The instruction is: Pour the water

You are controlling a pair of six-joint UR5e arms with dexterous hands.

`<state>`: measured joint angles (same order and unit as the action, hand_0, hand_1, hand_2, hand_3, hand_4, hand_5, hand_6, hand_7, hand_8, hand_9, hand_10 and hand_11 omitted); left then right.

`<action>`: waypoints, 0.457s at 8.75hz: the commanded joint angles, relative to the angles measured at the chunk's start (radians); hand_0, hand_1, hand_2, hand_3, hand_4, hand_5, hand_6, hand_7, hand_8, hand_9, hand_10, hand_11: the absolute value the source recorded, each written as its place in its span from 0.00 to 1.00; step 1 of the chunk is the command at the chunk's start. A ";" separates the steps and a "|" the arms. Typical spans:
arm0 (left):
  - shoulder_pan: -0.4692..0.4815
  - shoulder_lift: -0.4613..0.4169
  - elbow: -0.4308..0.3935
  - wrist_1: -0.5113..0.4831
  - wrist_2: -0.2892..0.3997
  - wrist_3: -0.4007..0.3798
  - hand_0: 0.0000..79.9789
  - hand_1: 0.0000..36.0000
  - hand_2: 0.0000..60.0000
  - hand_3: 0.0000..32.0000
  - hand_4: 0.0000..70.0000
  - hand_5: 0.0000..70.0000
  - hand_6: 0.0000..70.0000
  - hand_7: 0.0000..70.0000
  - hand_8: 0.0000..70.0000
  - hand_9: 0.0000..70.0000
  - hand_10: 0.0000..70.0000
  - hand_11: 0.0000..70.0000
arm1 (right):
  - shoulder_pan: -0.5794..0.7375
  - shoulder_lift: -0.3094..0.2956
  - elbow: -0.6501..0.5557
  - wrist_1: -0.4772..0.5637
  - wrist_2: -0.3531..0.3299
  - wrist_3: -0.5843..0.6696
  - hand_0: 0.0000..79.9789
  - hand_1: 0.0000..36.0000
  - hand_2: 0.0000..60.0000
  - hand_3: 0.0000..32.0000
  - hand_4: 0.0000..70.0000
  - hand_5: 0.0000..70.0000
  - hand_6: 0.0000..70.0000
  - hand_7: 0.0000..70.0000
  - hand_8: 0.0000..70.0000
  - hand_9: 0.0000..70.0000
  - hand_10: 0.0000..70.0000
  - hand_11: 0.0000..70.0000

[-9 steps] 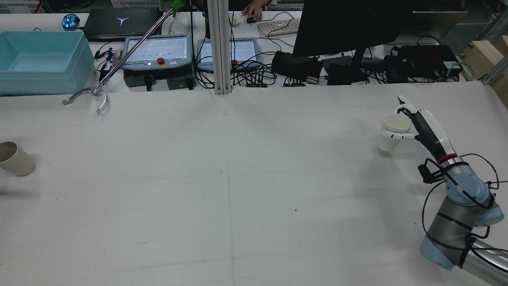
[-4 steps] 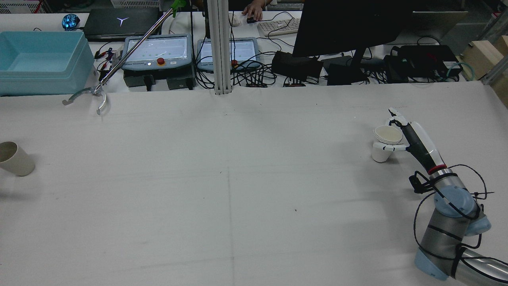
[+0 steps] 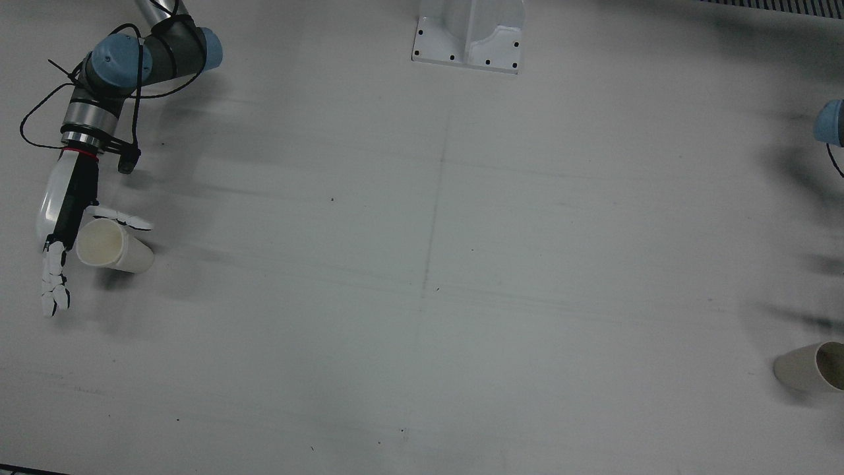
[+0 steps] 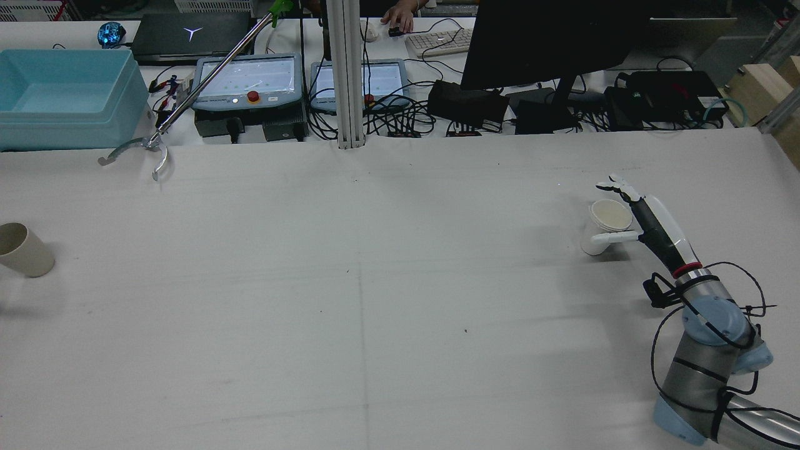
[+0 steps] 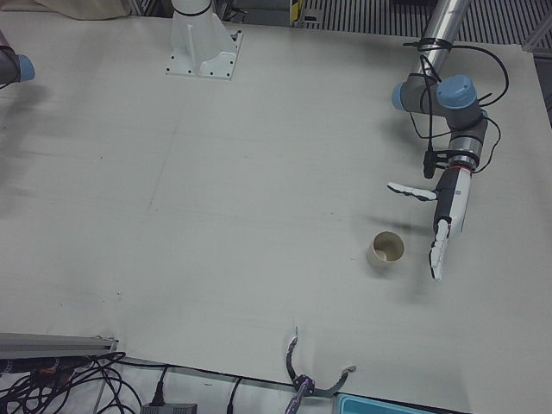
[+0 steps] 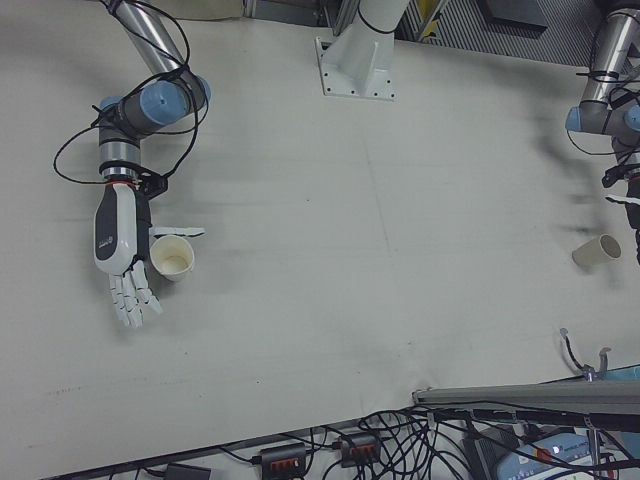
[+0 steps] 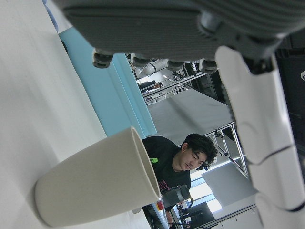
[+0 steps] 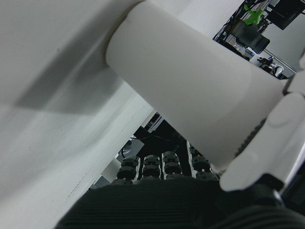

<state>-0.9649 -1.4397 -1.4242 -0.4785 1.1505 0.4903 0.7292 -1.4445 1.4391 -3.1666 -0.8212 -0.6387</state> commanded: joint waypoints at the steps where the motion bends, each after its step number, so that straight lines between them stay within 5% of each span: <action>1: 0.000 0.016 -0.008 -0.011 0.000 -0.001 0.68 0.33 0.00 0.63 0.06 0.06 0.00 0.00 0.00 0.00 0.02 0.06 | -0.005 -0.007 0.036 -0.004 -0.009 0.085 0.53 0.23 0.12 0.00 0.11 0.13 0.07 0.14 0.05 0.12 0.08 0.13; 4: 0.000 0.018 -0.013 -0.014 -0.002 -0.001 0.68 0.34 0.00 0.74 0.04 0.05 0.00 0.00 0.00 0.00 0.02 0.06 | -0.004 -0.110 0.237 -0.019 -0.009 0.082 0.58 0.32 0.13 0.00 0.06 0.05 0.06 0.11 0.04 0.08 0.08 0.13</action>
<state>-0.9649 -1.4233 -1.4328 -0.4909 1.1493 0.4894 0.7248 -1.4739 1.5225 -3.1743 -0.8293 -0.5602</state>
